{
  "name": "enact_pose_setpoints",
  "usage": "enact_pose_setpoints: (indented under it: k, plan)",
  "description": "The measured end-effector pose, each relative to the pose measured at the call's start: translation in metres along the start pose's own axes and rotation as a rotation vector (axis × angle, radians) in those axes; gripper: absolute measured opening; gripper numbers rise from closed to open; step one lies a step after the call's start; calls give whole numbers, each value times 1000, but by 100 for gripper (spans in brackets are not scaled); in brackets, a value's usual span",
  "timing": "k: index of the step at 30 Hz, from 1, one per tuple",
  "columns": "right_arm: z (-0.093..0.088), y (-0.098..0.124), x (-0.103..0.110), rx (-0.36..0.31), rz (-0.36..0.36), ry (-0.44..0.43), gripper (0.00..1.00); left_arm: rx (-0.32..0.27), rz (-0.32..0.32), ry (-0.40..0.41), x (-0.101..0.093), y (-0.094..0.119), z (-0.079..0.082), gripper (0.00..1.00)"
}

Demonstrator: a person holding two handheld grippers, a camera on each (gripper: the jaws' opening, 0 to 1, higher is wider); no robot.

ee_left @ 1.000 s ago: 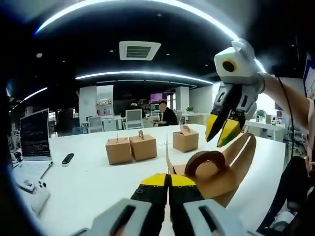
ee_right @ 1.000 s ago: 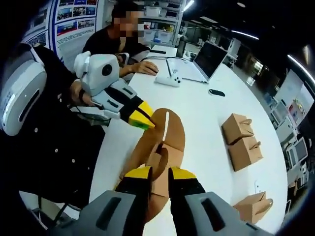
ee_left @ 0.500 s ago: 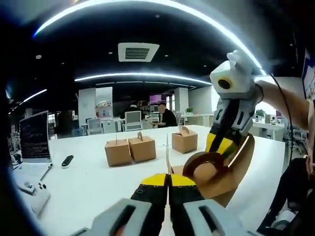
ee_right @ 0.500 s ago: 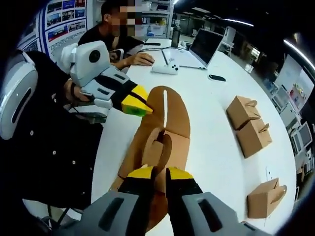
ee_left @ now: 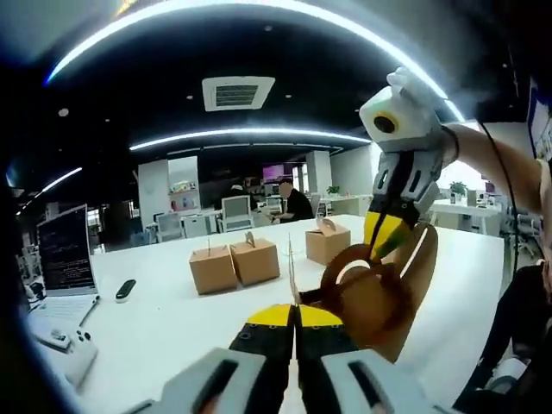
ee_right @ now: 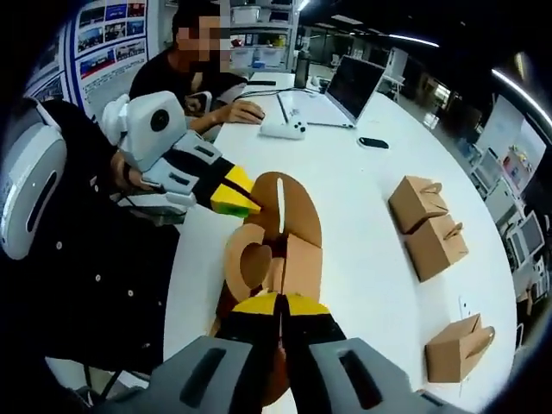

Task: Pick up one paper box from the group, open the paper box, and remove the item inside

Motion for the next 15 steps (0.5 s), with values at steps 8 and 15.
enact_pose_setpoints:
  k: [8, 15]
  plan:
    - [-6, 1, -12, -15, -5, -24, 3, -5, -8, 9, -2, 0, 2, 3]
    - [-8, 2, -27, -45, -5, -82, 3, -8, -18, 17, -4, 0, 1, 3]
Point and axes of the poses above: the point that each gripper's makers call its tool centre point, and the gripper's own axes: y roughly backward along the fingers, x roughly to its left, z roughly out of its top, the point moved 7 cm from there along y, roughly backward along the fingers, and after that the axes turned 3 degrees about -z, right-handed, at the moved point
